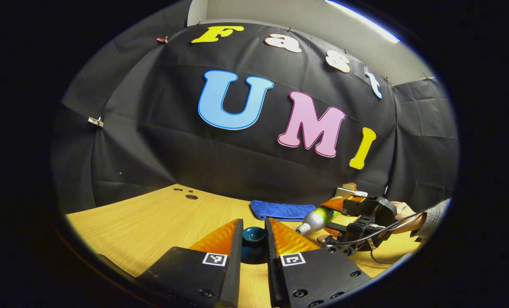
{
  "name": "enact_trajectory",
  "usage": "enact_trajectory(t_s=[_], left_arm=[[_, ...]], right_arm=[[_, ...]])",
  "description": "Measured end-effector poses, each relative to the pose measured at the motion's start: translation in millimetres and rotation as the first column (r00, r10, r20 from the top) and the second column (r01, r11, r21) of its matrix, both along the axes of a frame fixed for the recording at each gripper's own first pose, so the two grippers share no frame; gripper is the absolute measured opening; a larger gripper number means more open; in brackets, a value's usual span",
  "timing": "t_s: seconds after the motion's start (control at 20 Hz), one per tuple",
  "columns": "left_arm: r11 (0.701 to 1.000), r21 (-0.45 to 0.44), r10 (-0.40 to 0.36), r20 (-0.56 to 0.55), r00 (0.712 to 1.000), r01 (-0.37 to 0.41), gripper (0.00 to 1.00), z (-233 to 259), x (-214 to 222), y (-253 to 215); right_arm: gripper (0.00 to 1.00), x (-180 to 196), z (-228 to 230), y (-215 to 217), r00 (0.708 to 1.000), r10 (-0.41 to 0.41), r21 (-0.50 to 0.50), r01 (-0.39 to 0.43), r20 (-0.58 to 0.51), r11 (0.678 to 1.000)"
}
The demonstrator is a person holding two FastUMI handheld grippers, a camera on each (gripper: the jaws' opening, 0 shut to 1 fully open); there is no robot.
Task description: Open the teacup lid with one hand, grasp the water bottle and pour water into the teacup with the other hand; after pouring, place the water bottle on the coaster and then close the teacup lid.
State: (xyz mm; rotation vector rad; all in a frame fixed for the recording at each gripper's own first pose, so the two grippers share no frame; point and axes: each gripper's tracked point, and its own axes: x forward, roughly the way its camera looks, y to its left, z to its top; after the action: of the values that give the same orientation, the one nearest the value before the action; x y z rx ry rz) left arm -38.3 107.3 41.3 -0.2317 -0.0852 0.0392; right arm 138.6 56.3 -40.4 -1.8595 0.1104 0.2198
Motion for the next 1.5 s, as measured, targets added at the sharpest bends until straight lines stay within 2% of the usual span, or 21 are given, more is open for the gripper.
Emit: enact_trajectory(t_s=[0.45,0.8,0.85,0.9,1.0,1.1,1.15,1.2,1.3,1.35,1.4,1.45,1.5], left_arm=[[1.000,-0.002,-0.004,-0.001,1.000,0.004,0.31,0.1,-0.3,0.1],[1.000,-0.006,-0.002,-0.003,1.000,0.002,0.31,-0.6,0.3,0.3],[1.000,-0.007,-0.002,-0.002,1.000,0.002,0.31,0.2,0.0,0.8],[1.000,-0.008,-0.001,-0.002,1.000,0.001,0.31,-0.2,-0.1,0.7],[1.000,-0.008,0.002,-0.002,1.000,-0.002,0.31,0.1,-0.2,1.4],[1.000,-0.009,0.005,-0.002,1.000,-0.005,0.31,-0.1,-0.1,1.6],[1.000,-0.011,0.004,-0.004,1.000,-0.004,0.31,0.1,0.0,1.3],[1.000,-0.013,0.003,-0.004,1.000,-0.003,0.31,-0.5,-0.1,1.3],[1.000,-0.014,0.005,-0.004,1.000,-0.005,0.31,-0.2,-0.1,1.7],[1.000,-0.013,0.005,-0.004,1.000,-0.005,0.31,0.3,-0.1,1.6],[1.000,-0.012,0.005,-0.004,1.000,-0.005,0.31,0.1,-0.4,2.0],[1.000,-0.013,0.005,-0.003,1.000,-0.005,0.31,0.7,-0.5,2.2],[1.000,-0.014,0.005,-0.003,1.000,-0.005,0.31,0.1,-0.5,2.1]], right_arm=[[0.78,7.6,12.4,2.5,0.999,0.032,-0.097,-0.029,0.025,0.995],[0.78,13.1,20.5,11.8,0.996,0.081,-0.207,-0.072,0.037,0.976],[0.75,12.3,22.1,12.2,0.995,0.086,-0.216,-0.076,0.039,0.973],[0.78,12.0,23.1,12.8,0.995,0.094,-0.230,-0.081,0.043,0.970],[0.82,13.6,26.4,14.8,0.993,0.107,-0.263,-0.091,0.048,0.960],[0.78,14.1,29.7,15.2,0.991,0.124,-0.298,-0.102,0.054,0.949],[0.82,13.3,33.4,17.5,0.988,0.141,-0.318,-0.113,0.066,0.941],[0.78,14.9,37.3,20.5,0.984,0.159,-0.341,-0.124,0.078,0.932],[0.78,14.6,43.1,23.8,0.977,0.191,-0.386,-0.141,0.093,0.912],[0.75,14.6,46.1,26.2,0.974,0.205,-0.405,-0.149,0.099,0.902],[0.78,15.2,49.4,29.1,0.969,0.221,-0.424,-0.157,0.106,0.892],[0.74,15.9,52.7,32.5,0.965,0.238,-0.442,-0.165,0.114,0.882],[0.82,15.8,54.9,36.3,0.960,0.253,-0.458,-0.173,0.119,0.872]])
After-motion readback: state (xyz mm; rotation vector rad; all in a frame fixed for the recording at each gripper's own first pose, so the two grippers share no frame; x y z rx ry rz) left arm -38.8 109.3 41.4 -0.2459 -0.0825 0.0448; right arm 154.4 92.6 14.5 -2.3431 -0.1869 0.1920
